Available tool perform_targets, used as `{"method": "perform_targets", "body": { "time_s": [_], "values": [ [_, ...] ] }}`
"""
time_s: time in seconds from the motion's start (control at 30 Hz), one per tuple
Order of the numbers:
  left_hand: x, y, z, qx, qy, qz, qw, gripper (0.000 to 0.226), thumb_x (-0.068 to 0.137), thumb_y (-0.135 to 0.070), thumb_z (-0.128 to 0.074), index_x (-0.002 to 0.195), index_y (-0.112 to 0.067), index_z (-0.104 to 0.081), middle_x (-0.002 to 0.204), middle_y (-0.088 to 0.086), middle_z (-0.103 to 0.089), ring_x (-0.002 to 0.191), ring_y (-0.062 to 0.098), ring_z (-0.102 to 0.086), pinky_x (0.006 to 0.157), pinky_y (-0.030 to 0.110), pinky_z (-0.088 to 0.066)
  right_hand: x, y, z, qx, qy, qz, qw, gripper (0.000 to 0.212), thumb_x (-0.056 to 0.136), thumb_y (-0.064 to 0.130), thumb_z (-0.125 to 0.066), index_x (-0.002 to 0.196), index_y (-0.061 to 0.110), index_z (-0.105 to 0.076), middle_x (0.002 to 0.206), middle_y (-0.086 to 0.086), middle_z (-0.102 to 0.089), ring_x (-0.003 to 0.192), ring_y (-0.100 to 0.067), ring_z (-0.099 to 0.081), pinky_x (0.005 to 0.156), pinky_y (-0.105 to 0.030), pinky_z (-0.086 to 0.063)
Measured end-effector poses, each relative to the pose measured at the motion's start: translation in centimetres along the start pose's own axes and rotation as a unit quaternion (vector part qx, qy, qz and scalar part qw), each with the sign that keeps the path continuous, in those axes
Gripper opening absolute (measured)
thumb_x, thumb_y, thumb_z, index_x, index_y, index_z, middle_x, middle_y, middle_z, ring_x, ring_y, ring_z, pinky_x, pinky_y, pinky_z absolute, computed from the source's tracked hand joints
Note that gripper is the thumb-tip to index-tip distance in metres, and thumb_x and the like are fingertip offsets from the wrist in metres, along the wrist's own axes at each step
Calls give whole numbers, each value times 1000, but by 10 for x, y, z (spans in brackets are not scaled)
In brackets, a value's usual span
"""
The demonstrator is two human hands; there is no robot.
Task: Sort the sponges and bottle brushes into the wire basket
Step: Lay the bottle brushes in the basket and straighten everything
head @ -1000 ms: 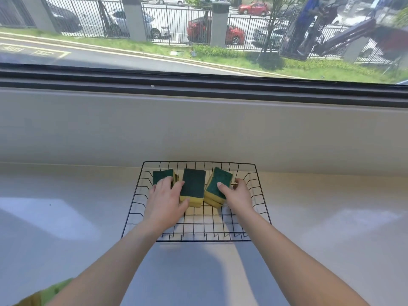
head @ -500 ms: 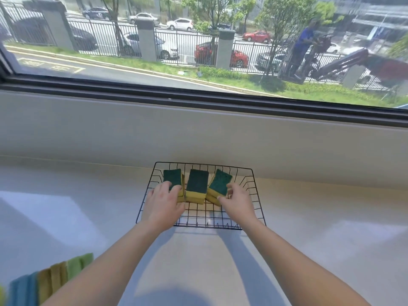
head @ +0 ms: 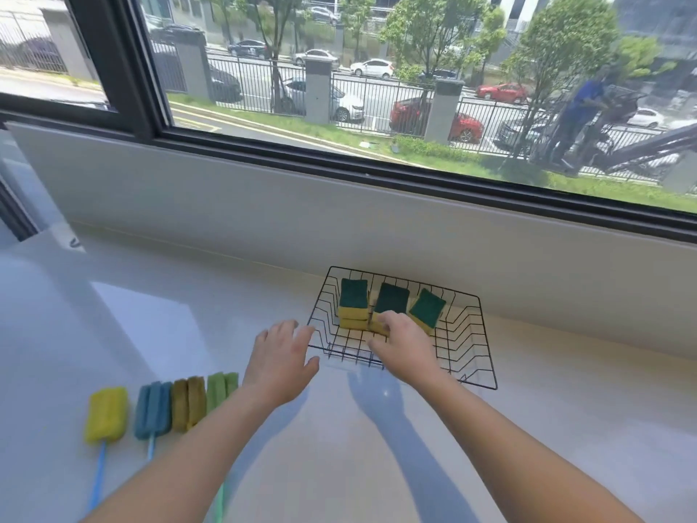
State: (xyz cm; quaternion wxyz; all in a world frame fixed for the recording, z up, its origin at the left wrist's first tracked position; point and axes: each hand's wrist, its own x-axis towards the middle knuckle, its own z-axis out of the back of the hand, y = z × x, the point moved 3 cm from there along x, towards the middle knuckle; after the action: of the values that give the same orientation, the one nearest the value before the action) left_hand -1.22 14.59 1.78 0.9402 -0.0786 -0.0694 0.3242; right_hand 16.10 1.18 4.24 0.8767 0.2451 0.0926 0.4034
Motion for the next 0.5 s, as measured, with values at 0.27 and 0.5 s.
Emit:
{"method": "perform_targets", "body": {
  "time_s": [0.27,0.5],
  "values": [
    [-76,80,1,-22,5,99,995,46,91,-42,-48,134,-24,-50,121,2,-54,108,25,-53,87,36,-43,-23,72,-68,44,87,43,994,40,90,38,-64,127,24,-60,104,9,-65,94,-14,-62,73,-29,-48],
    [-144,125,-20,-90,34,243,965,15,90,-29,-48,92,-18,-57,97,4,-65,88,26,-63,69,36,-50,-69,121,-152,64,198,26,978,17,85,38,-64,92,25,-72,86,9,-68,85,-15,-64,70,-27,-47]
  ]
}}
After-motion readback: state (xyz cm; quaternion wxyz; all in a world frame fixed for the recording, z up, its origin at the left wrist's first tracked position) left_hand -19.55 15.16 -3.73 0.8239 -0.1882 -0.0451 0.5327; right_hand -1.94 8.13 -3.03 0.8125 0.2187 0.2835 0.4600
